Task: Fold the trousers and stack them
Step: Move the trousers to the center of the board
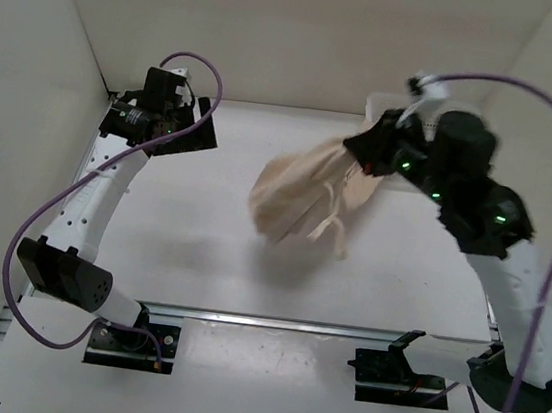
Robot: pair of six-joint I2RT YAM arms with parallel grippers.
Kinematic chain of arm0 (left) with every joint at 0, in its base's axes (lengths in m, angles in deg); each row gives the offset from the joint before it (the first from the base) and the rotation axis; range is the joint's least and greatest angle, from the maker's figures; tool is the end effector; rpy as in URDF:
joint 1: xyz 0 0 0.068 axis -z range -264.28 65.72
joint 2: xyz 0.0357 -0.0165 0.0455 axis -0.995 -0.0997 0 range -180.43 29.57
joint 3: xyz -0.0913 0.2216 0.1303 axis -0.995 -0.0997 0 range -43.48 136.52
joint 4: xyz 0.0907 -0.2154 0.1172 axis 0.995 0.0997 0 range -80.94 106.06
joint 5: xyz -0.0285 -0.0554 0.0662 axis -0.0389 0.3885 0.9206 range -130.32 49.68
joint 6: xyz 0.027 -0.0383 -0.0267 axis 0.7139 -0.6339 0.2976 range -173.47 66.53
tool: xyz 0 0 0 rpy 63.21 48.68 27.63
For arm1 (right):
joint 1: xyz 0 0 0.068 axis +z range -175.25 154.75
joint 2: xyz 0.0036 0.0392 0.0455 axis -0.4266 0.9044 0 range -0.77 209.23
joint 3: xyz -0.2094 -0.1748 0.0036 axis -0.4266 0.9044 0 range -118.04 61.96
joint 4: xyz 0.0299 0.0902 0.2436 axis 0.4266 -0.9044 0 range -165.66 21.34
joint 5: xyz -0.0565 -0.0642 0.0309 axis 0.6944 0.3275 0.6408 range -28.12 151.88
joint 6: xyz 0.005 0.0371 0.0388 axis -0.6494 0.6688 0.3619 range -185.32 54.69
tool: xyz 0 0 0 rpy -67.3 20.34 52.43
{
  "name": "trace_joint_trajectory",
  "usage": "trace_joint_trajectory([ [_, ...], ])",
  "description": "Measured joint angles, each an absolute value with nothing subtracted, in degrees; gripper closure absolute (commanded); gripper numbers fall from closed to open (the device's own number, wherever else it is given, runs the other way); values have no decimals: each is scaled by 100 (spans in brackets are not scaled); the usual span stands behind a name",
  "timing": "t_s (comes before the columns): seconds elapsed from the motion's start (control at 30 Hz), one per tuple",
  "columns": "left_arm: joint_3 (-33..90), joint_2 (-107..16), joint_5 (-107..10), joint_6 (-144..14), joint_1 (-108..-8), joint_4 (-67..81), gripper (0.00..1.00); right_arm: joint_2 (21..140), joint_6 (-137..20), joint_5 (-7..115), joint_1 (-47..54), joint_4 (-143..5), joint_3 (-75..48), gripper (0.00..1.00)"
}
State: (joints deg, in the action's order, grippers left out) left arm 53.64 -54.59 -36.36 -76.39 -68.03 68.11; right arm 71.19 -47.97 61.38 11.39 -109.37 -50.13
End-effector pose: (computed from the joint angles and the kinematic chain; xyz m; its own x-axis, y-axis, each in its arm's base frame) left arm 0.2833 -0.0800 0.4108 -0.7277 -0.1926 -0.6583 -0.0546 0.9730 -0.2242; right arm 0.1575 0.1176 0.5672 -0.1877 0.2318 -0.9545 -0.5739 0.7627 0.2981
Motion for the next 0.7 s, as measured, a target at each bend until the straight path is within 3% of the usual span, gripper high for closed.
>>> trace_joint_trajectory([
  [0.13, 5246, -5464, -3675, -7796, -7185, 7003, 0, 6813, -4279, 6573, 1082, -11138, -2202, 100],
  [0.17, 5191, -5464, -3686, -7803, -7258, 7012, 0, 6857, -4168, 6652, 949, -11291, -1610, 93],
  [0.2, 5106, -5464, -3725, -7801, -7299, 6997, 0, 6883, -4085, 6700, 748, -11424, -1109, 64],
  [0.23, 4971, -5464, -3852, -7772, -7306, 6944, 0, 6900, -3980, 6764, 562, -11601, -786, 26],
  [0.27, 4824, -5464, -4018, -7744, -7277, 6907, 0, 6903, -3916, 6853, 315, -11767, -567, 2],
  [0.3, 4678, -5505, -4195, -7709, -7201, 6905, 0, 6905, -3864, 6971, 101, -11938, -517, 0],
  [0.43, 4232, -6006, -4569, -7711, -6458, 6802, 0, 6903, -3724, 7338, -290, -12078, -849, 0],
  [0.47, 4171, -6163, -4573, -7733, -6250, 6750, 0, 6896, -3689, 7354, -271, -12069, -937, 5],
  [0.5, 4125, -6351, -4589, -7755, -6027, 6704, 0, 6885, -3647, 7352, -227, -12051, -989, 25],
  [0.53, 4103, -6546, -4602, -7779, -5824, 6669, 0, 6857, -3573, 7347, -168, -12012, -987, 36],
  [0.57, 4088, -6699, -4628, -7796, -5669, 6630, 0, 6826, -3503, 7323, -98, -11995, -950, 60],
  [0.7, 4232, -7387, -4702, -7835, -5328, 6549, 0, 6584, -3112, 7148, 79, -11885, -320, 98],
])
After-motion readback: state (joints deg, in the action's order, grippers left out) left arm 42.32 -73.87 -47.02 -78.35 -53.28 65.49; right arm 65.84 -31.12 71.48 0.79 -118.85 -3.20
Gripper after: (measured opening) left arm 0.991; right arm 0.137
